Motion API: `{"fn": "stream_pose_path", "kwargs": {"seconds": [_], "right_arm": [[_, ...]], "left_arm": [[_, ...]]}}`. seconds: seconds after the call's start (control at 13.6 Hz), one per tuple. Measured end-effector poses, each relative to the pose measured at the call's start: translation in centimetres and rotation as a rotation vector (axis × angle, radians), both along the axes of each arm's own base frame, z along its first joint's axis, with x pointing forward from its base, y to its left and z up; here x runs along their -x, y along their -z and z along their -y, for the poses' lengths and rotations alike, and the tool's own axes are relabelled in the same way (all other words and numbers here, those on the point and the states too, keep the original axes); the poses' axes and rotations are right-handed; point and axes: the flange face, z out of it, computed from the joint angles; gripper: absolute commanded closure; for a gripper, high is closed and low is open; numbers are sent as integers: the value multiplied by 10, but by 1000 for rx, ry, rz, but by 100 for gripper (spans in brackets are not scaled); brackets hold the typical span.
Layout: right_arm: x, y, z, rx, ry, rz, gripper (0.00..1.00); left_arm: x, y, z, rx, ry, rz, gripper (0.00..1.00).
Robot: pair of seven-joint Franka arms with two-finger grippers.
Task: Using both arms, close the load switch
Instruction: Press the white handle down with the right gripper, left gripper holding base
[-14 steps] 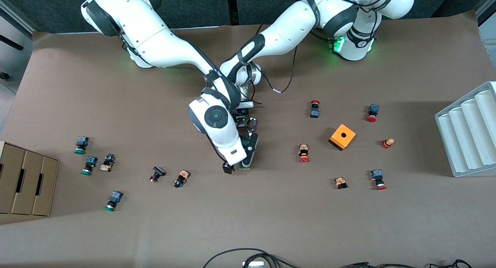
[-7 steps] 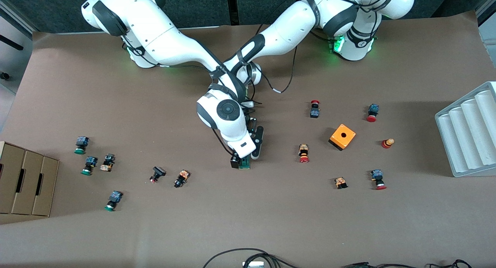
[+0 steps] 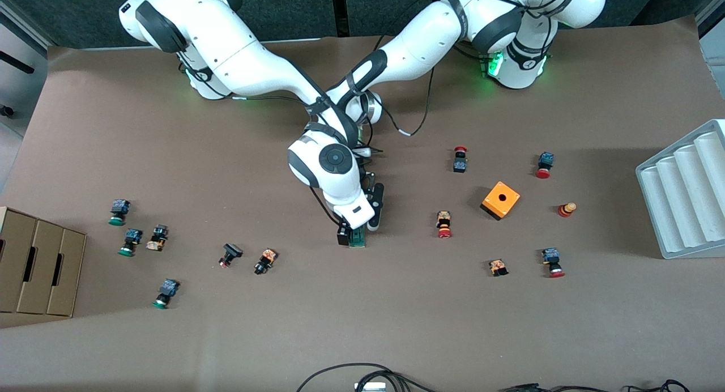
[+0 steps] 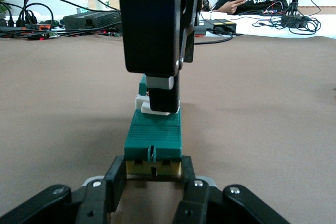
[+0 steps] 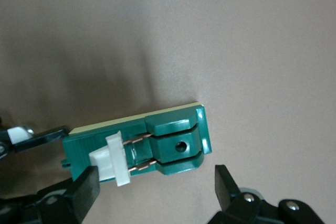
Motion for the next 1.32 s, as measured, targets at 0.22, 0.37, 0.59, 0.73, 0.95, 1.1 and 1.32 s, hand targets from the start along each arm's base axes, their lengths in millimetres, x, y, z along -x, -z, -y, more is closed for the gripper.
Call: {"fn": "stream_pose_path", "kwargs": {"seconds": [0.22,0.37,0.59,0.73,0.95,1.1,1.32], "right_arm": [[0,0,0,0,0,0,2],[1,0,0,0,-1,0,2],[10,2,-9,0,-13,-5,2],[16,4,-14,1,-12,-9,2],[20,9,-14,8,-14,-17,2],[21,10,-13,6,-14,-15,2],[21,10,-13,4,-17,-10,4]], "left_arm": [[0,0,0,0,0,0,79],[0,0,0,0,0,0,79],[0,0,0,0,0,0,79],[0,0,0,0,0,0,79],[0,0,0,0,0,0,79],[0,0,0,0,0,0,79],[0,0,0,0,0,0,79]]}}
